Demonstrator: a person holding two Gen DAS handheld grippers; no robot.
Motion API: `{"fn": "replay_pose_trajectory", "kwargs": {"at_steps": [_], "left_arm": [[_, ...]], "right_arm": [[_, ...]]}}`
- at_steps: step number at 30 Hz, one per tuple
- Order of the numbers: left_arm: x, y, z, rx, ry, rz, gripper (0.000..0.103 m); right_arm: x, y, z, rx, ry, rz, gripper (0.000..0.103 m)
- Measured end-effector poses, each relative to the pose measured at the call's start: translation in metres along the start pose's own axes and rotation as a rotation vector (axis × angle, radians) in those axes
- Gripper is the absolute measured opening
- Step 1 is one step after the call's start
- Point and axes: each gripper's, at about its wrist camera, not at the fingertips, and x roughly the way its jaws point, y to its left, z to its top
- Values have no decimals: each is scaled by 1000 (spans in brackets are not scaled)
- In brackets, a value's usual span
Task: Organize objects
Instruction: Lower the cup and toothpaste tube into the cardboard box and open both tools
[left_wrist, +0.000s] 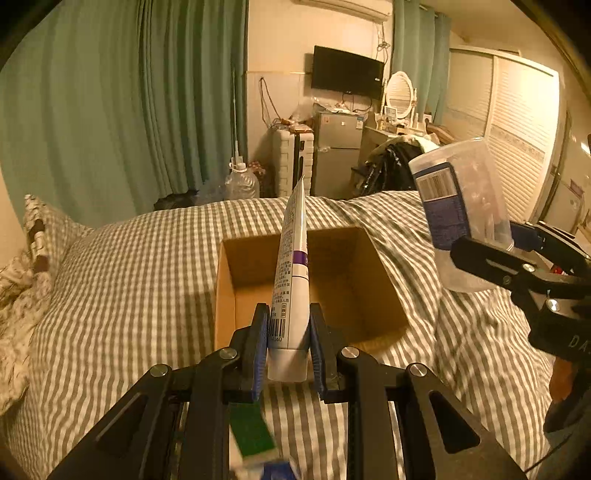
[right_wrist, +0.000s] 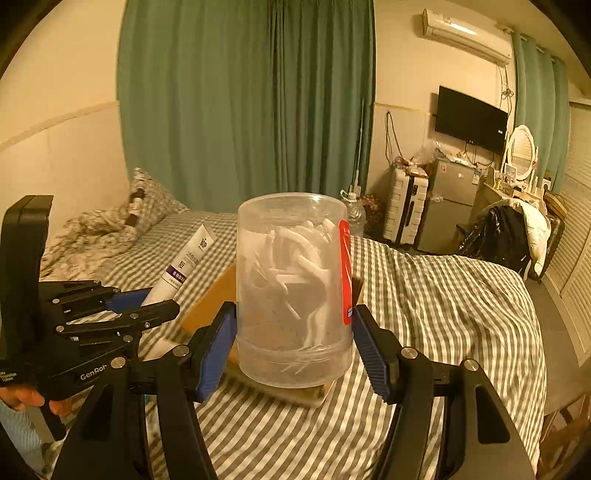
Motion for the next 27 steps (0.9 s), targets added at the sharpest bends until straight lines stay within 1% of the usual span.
{"fn": "replay_pose_trajectory", "kwargs": {"at_steps": [4,7,10,14,16,19,21,22,23,24,25,26,27], "left_arm": [[48,5,19,6,28,11,21],[81,8,20,3,59,11,21],[111,11,15,0,100,20,21],[136,17,7,-7,140,19,21],[144,17,3,-10,157,16,21],[149,17,-2,-16,170,2,21],[147,17,-2,-22,167,-12,23],[142,16,-1,-28,163,-19,26],[137,16,0,-35,162,-20,39],[132,17,2,-40,159,-20,50],[123,17,4,-46,149,-19,72],[109,17,6,-48,126,-16,80],[97,17,8,-44,100,-14,81]], "right_arm": [[51,-14,17,15,47,8,63],[92,-19,22,5,91,-5,63],[133,-23,17,14,144,-6,63],[165,-27,3,17,193,1,63],[173,-26,-1,15,204,11,63],[177,-27,-5,24,207,6,63],[173,-27,-3,42,202,12,64],[169,-29,0,50,197,17,67],[159,-29,4,57,180,11,70],[152,-27,8,59,168,0,77],[141,-25,12,58,152,-13,78],[128,-23,17,51,131,-21,78],[114,-19,22,43,111,-25,79]]}}
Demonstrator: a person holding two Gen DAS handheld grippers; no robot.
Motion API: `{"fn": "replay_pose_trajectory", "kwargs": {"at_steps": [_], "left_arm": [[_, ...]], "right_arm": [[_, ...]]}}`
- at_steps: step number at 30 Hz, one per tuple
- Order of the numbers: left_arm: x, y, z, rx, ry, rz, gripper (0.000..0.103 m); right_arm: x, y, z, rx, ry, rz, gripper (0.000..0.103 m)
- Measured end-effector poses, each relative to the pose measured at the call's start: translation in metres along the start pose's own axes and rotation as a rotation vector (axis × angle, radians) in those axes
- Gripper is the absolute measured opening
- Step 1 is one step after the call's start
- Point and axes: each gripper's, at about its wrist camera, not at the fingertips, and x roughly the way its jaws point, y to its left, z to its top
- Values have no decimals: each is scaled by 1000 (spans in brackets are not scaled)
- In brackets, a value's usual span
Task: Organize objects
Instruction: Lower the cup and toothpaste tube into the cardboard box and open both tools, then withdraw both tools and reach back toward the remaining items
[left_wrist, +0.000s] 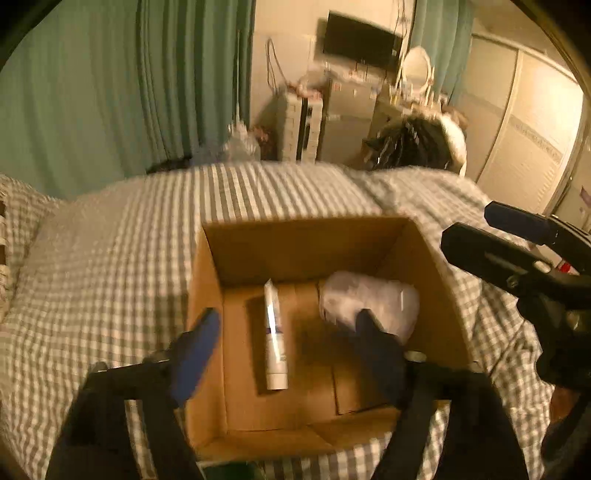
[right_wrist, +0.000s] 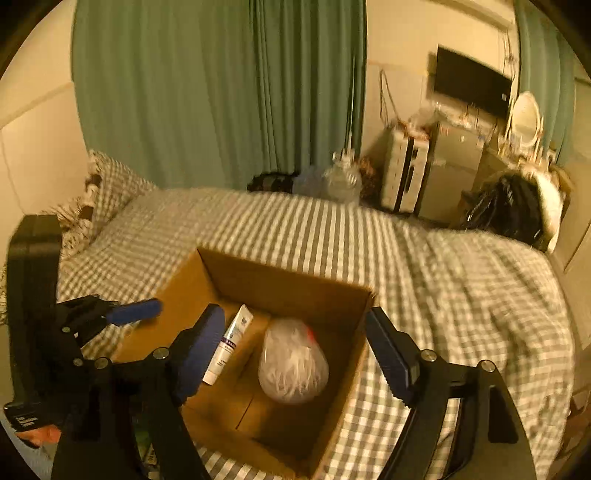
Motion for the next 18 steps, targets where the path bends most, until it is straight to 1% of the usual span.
{"fn": "replay_pose_trajectory", "kwargs": {"at_steps": [3,5,7,10,12,14,17,18], "left_arm": [[-44,-7,6,34,-60,24,82],[-74,-9,10,47,-101,38,92],[-105,-7,12,45,-147,48,99],[-146,-3,10,26,-196,64,100],[-175,4,0,7,-216,79,102],[-196,12,-13,-6,-239,102,103],[-220,22,-39,-21,-263,148,103],[-226,26,-51,-26,-270,167,103]], "right_arm": [[-46,12,10,-24,-59,-18,83],[-78,22,16,-40,-96,-23,84],[-112,33,20,-55,-136,-19,87],[-153,49,21,-78,-188,-21,91],[-179,61,17,-98,-221,-24,92],[-198,73,9,-118,-242,-22,93],[-220,91,-11,-148,-284,-25,98],[-225,96,-20,-152,-298,-26,102]]}}
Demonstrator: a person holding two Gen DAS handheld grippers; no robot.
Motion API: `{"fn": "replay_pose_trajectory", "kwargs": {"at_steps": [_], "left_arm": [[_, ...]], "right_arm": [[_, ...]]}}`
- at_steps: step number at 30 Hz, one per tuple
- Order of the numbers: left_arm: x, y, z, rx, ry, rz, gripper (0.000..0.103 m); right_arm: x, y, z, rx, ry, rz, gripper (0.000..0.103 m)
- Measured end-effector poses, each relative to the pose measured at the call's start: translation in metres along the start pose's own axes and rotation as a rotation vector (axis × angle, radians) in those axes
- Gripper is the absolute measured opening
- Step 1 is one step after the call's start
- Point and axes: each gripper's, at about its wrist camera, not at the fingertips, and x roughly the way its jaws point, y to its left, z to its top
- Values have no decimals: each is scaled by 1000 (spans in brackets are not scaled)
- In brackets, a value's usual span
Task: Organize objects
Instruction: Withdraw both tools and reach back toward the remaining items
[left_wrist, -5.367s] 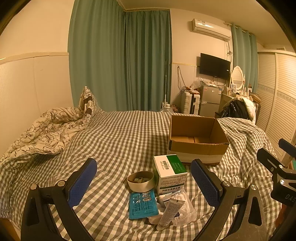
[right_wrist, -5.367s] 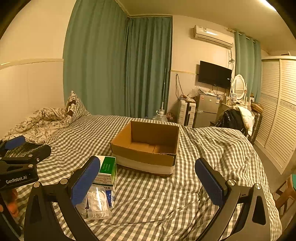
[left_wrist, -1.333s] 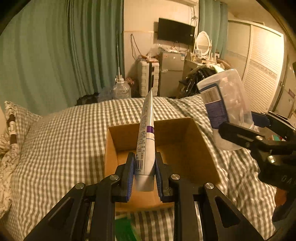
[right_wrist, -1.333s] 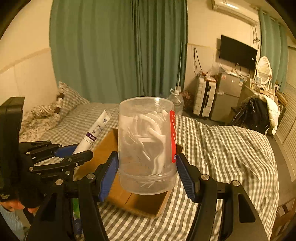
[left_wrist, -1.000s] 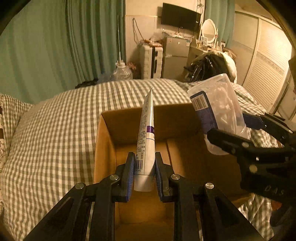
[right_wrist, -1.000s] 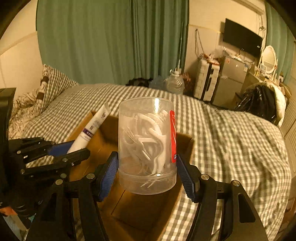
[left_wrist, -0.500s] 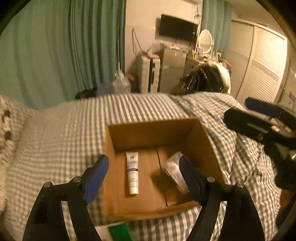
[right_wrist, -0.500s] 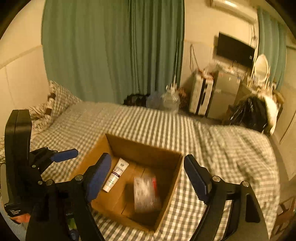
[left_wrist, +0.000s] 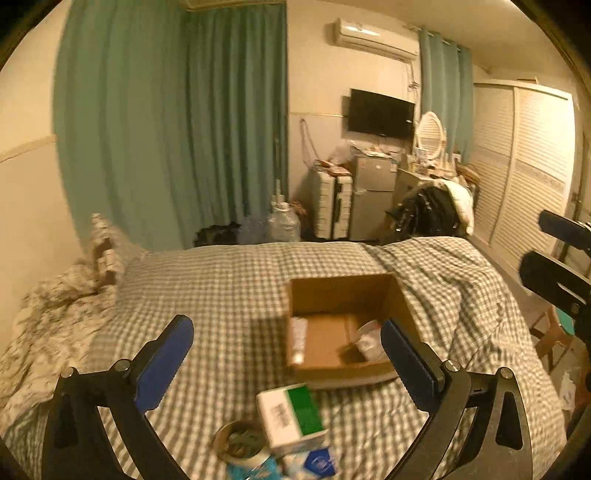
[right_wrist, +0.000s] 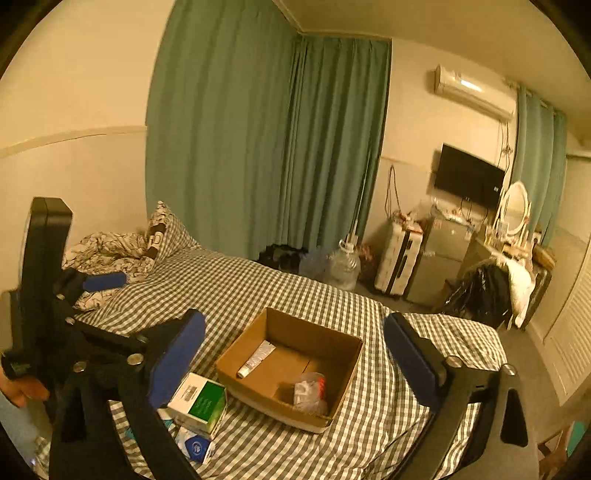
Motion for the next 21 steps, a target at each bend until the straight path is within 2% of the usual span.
{"fn": "replay_pose_trajectory", "kwargs": {"at_steps": [3,7,11,13,17,21], "left_arm": [[-13,15,-32,-20,4,56,103],[-12,26,-80,-58,49,105,103],[8,32,-131,-85,116,176,103],[20,33,-154,-96,166,185,103],[55,37,-196,-138,298,180,103],[84,40,-215,-185,391,149,103]], "right_arm": [[-11,19,-26,-7,-17,28,103],[-1,41,-74,-18,38,75,103],[21,57,-119,-37,97,98,103],[39,64,-142,-65,135,88,103],[73,66,-174,-51,229,126,103],[97,70,-199,-33,299,134,103]]}}
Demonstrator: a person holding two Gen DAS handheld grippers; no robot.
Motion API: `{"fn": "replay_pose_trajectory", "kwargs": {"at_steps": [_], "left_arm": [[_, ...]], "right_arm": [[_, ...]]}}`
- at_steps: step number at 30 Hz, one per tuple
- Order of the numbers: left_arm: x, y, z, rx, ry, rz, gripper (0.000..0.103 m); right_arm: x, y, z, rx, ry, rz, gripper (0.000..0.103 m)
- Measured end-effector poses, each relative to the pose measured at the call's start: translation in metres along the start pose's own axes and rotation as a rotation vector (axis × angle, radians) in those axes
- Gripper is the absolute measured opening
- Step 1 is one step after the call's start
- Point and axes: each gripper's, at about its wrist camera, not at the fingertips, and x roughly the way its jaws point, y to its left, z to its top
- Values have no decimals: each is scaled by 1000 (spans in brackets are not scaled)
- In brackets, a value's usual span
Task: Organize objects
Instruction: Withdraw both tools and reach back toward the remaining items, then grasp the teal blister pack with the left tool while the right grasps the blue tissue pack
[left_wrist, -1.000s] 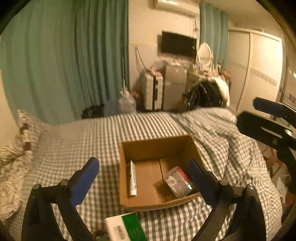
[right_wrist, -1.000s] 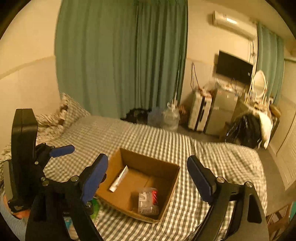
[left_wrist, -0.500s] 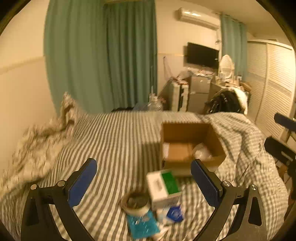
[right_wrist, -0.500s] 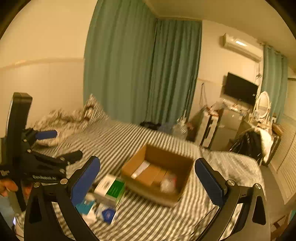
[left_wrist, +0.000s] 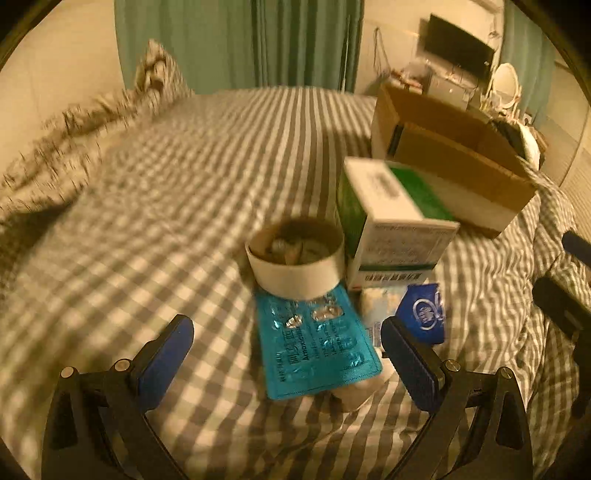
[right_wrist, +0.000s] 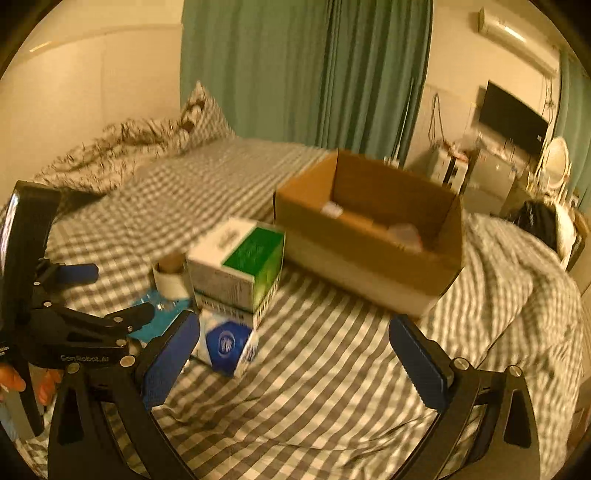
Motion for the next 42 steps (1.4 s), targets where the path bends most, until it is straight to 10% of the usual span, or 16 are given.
{"fn": "replay_pose_trajectory", "kwargs": {"at_steps": [9,15,19,25,30,36,42], "left_arm": [[33,-9,-7,27,68,-15,96],[33,-5,-10,-2,123,-158,62],[20,2,-11,-39,125,-222,20],[7,14,-9,-42,115,-242,14],[5,14,-8,-34,99,-234,12],[-7,10,-13,-4,81,-213,9],[-29,-2,-20,27,54,-220,7]], "right_arm": [[34,4,-13,1,74,8,103],[43,12,-15,1,104,16,103],[50,19,-14,11,125,41,103],[90,31,-16,40,216,86,102],[124,39,-20,58,299,129,87],[109,43,-18,70,253,140,37],[70,37,-21,77,194,137,24]]}}
